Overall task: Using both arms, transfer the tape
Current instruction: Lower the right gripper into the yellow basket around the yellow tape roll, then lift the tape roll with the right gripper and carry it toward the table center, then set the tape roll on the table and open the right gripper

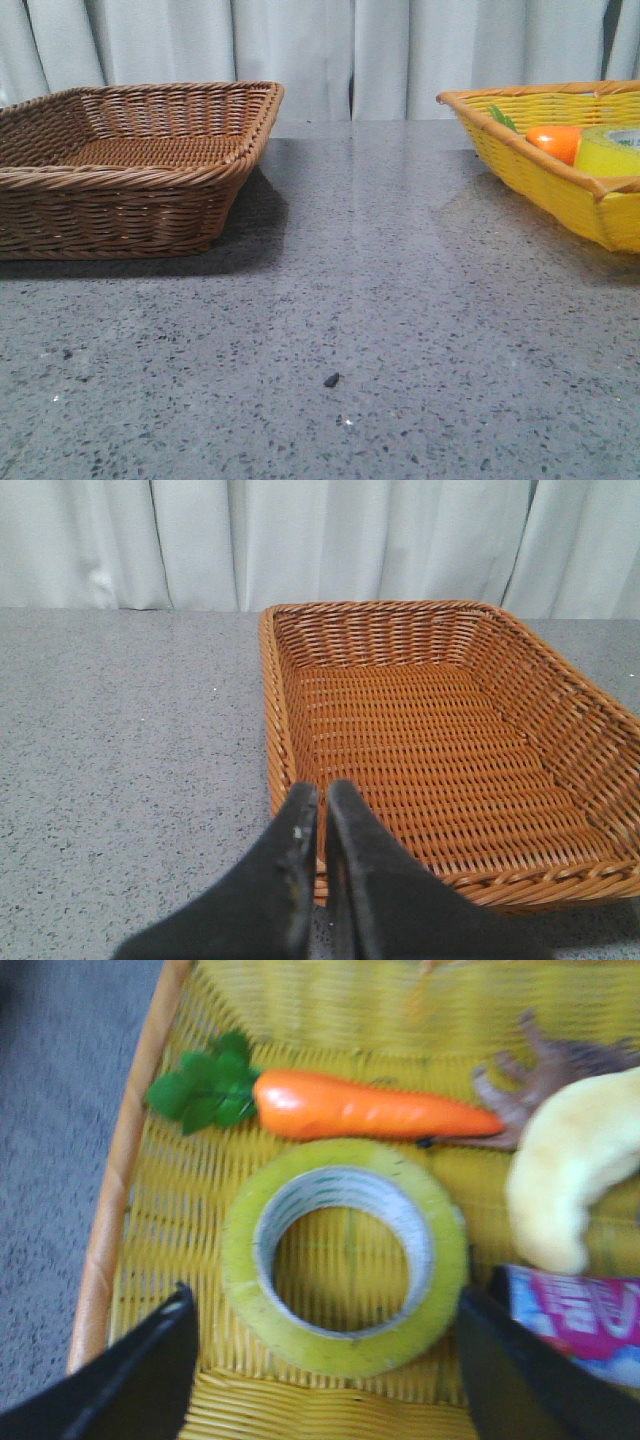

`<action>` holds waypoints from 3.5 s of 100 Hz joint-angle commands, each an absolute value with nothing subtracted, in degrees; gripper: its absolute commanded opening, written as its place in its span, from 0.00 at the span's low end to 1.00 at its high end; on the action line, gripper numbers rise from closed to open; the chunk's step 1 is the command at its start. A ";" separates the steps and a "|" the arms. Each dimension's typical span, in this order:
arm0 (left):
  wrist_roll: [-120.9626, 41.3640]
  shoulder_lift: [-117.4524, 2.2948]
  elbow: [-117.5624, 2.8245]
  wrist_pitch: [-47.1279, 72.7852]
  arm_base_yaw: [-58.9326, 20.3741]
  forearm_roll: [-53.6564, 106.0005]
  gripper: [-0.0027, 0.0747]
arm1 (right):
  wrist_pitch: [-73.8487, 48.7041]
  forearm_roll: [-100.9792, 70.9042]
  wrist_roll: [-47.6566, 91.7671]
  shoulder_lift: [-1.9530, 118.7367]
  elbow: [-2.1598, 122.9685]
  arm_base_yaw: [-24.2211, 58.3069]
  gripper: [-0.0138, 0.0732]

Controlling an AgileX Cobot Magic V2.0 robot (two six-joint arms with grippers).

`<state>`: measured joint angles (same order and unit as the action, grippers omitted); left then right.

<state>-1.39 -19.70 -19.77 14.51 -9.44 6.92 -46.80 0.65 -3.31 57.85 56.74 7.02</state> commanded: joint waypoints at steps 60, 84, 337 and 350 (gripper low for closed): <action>-0.78 -20.58 -21.84 10.11 -9.19 7.50 0.01 | -56.60 0.45 -2.56 87.73 73.36 12.41 0.73; -0.78 -20.58 -21.84 10.11 -9.19 7.50 0.01 | -56.49 0.45 -2.56 88.99 73.36 12.41 0.43; -0.99 -37.20 -31.70 0.00 -30.55 9.90 0.51 | -62.15 7.03 -3.46 72.41 97.93 37.87 0.07; -0.99 -45.16 -35.73 -1.18 -36.20 9.90 0.52 | -54.99 8.64 -3.46 63.61 92.28 37.87 0.07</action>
<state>-1.39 -40.60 -31.48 4.68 -32.73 9.29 -62.93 6.58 -3.68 69.47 94.12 37.85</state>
